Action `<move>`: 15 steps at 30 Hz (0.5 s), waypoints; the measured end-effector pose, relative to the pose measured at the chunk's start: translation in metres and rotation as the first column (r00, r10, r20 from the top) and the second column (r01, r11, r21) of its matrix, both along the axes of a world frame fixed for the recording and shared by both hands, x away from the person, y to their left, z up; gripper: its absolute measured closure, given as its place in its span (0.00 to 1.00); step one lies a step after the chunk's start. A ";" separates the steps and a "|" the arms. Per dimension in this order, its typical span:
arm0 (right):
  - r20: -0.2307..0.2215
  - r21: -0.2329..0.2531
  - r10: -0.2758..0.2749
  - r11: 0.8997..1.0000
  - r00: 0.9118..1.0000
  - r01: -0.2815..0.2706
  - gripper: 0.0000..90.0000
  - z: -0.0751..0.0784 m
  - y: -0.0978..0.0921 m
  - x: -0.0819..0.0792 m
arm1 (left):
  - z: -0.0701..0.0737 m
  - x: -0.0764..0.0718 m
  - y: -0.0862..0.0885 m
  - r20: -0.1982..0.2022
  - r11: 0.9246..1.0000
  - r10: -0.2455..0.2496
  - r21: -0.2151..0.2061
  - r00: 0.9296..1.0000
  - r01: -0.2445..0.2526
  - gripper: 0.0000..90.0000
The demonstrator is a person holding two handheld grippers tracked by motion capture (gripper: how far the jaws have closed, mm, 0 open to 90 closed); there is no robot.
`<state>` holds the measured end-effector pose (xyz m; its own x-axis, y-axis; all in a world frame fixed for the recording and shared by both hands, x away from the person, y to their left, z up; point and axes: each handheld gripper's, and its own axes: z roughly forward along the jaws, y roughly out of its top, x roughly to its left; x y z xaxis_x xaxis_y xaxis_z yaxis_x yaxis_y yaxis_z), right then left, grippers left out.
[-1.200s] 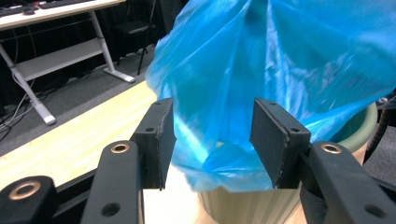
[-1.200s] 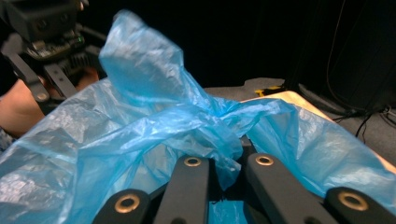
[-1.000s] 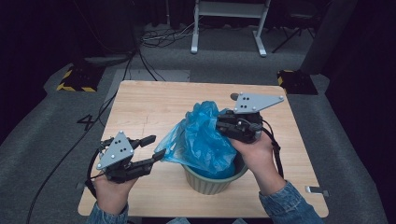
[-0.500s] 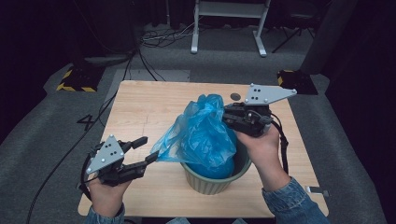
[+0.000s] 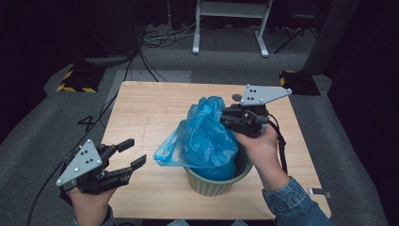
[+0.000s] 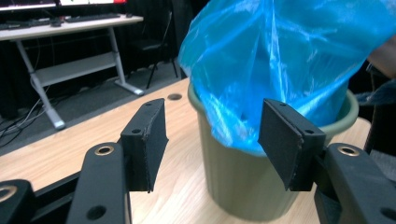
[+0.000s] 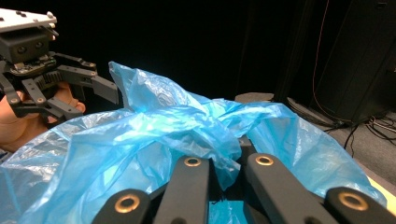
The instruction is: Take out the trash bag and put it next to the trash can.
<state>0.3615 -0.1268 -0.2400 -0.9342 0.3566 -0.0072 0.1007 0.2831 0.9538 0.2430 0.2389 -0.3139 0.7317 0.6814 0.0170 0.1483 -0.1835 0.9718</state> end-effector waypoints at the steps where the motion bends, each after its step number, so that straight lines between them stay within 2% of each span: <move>1: 0.001 0.001 0.002 1.000 1.000 -0.002 1.00 0.001 0.000 0.000 | -0.001 0.000 0.001 -0.007 1.000 0.005 0.015 1.000 -0.005 0.46; 3: 0.004 0.003 0.003 1.000 1.000 -0.003 1.00 0.003 0.000 0.000 | -0.004 0.000 0.003 -0.030 0.999 0.017 0.049 0.999 -0.016 0.46; 10: 0.027 0.002 0.000 1.000 1.000 0.000 0.99 0.017 -0.003 -0.002 | -0.009 0.001 0.005 -0.058 0.997 0.019 0.070 0.998 -0.014 0.46; 15: 0.058 0.009 -0.012 1.000 0.998 0.011 0.99 0.037 -0.011 -0.007 | -0.015 0.001 0.005 -0.080 0.996 0.023 0.088 0.997 -0.016 0.46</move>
<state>0.3547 -0.1375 -0.2027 -0.9281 0.3677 -0.0581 0.0485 0.2742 0.9605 0.2441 0.2441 -0.3285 0.7200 0.6938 0.0183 0.2301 -0.2635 0.9368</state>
